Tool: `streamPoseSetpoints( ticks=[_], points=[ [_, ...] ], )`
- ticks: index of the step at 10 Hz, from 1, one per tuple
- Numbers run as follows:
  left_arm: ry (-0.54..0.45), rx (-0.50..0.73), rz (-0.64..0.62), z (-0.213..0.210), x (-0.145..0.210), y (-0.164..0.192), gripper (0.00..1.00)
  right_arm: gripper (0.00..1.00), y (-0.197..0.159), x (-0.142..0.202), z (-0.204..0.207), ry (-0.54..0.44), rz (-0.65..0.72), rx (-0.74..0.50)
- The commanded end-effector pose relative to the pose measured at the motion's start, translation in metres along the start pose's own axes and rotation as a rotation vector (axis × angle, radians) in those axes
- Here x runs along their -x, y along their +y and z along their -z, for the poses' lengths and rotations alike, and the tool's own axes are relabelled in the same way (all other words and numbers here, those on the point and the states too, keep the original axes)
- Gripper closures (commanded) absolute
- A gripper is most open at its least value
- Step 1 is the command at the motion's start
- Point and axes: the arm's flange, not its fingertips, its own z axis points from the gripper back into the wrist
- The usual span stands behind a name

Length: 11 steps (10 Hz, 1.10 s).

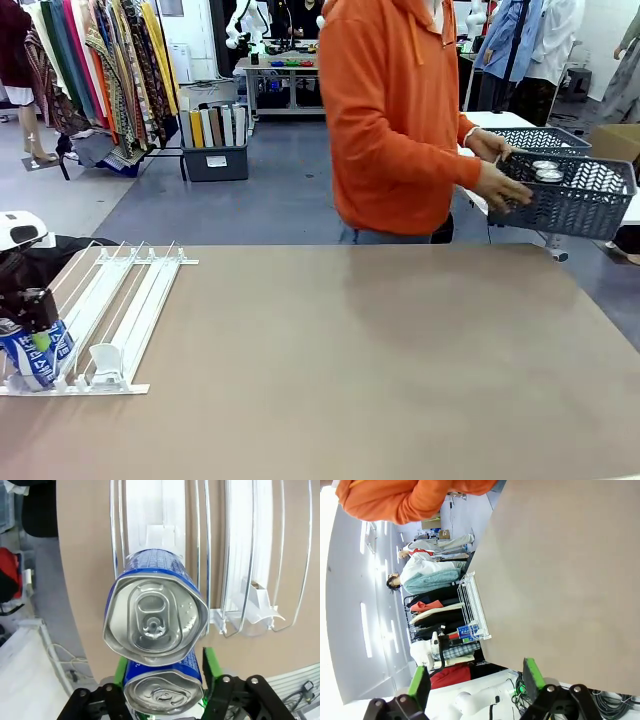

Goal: Retrieve and store the cans from the dispenser.
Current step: Pick up one can from the Automatic Can Dispenser and place it in the middle of the table.

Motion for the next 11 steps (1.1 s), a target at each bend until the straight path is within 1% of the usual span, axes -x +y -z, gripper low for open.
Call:
streamPoseSetpoints(
  ticks=[1,2,6,7,9,11],
  points=[
    [-0.011,-0.041,-0.019,-0.002,-0.003,0.002,1.00,0.00,0.003,0.000,-0.003,0.008,0.006,0.001],
    [-0.017,-0.026,-0.015,-0.001,-0.002,0.001,1.00,0.00,0.003,0.000,-0.003,0.008,0.006,0.001],
    [-0.020,-0.037,-0.020,-0.002,-0.002,0.001,1.00,0.00,0.003,0.000,-0.003,0.008,0.006,0.001],
    [-0.029,-0.039,-0.023,-0.010,0.003,0.000,1.00,0.00,0.003,0.000,-0.003,0.008,0.006,0.001],
    [-0.099,-0.046,-0.049,-0.057,0.025,-0.001,1.00,0.00,0.003,0.000,-0.003,0.008,0.006,0.001],
    [-0.111,-0.038,-0.090,-0.121,0.057,-0.004,1.00,0.00,0.003,0.000,-0.003,0.008,0.006,0.001]
  ],
)
